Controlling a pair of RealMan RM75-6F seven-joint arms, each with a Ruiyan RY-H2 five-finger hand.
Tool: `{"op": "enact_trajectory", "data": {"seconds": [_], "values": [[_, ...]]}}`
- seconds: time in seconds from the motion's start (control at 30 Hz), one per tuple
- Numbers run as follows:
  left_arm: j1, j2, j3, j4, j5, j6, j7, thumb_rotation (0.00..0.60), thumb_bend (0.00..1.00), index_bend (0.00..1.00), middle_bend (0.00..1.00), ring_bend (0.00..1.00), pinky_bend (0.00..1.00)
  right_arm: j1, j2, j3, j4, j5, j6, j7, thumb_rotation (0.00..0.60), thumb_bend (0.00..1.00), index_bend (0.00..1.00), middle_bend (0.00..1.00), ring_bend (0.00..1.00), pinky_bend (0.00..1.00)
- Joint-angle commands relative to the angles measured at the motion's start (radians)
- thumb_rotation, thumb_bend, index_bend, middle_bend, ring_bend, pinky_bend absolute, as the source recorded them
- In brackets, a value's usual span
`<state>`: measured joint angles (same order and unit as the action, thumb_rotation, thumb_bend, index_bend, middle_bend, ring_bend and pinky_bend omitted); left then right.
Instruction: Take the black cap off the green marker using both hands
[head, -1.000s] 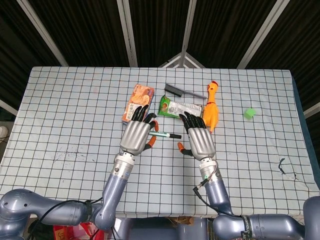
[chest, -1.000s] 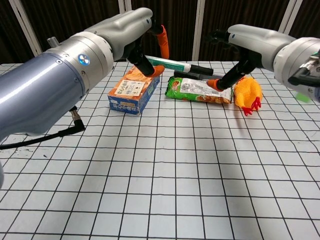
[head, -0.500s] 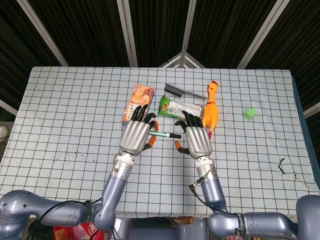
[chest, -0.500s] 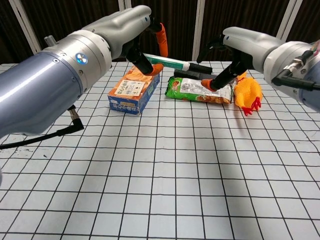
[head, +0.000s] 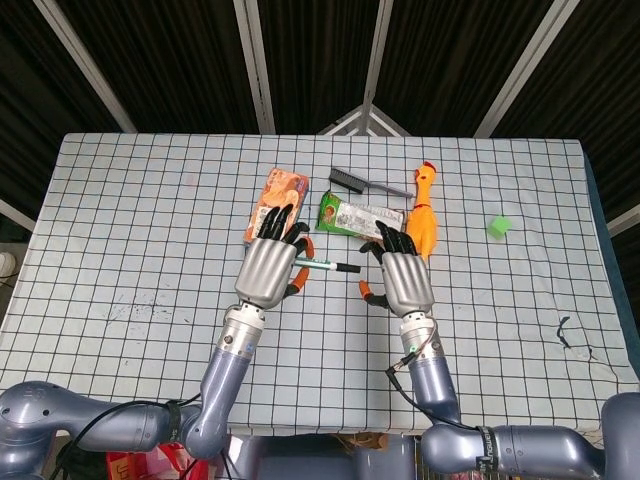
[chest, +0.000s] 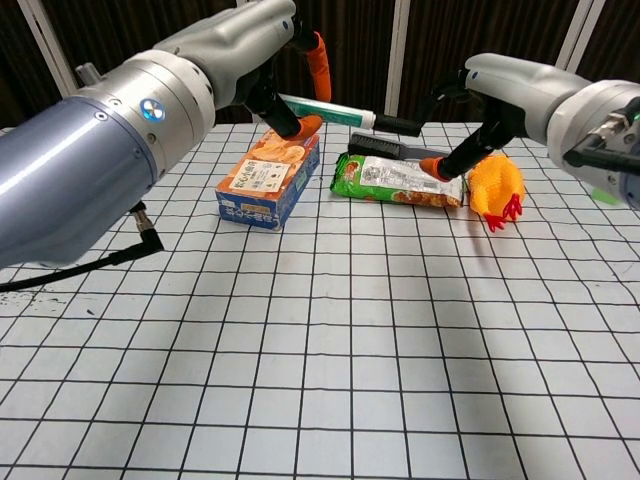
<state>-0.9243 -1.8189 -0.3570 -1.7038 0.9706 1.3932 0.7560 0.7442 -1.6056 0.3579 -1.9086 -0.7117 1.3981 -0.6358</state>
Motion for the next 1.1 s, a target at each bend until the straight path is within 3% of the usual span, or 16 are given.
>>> {"op": "enact_trajectory", "data": {"seconds": [0.03,1.1], "values": [[0.002,0.005,-0.005,-0.011,-0.007,0.003,0.014,0.600,0.58,0.65,0.26,0.00,0.00,0.001,-0.002,0.000,0.002,0.000,-0.001,0.002,0.600,0.37,0.35,0.05,0.04,0.07],[-0.001,0.010,-0.002,-0.002,-0.037,-0.016,0.066,0.600,0.58,0.65,0.26,0.00,0.00,0.003,0.004,0.003,0.008,0.002,0.002,-0.002,0.600,0.37,0.48,0.05,0.04,0.07]]}}
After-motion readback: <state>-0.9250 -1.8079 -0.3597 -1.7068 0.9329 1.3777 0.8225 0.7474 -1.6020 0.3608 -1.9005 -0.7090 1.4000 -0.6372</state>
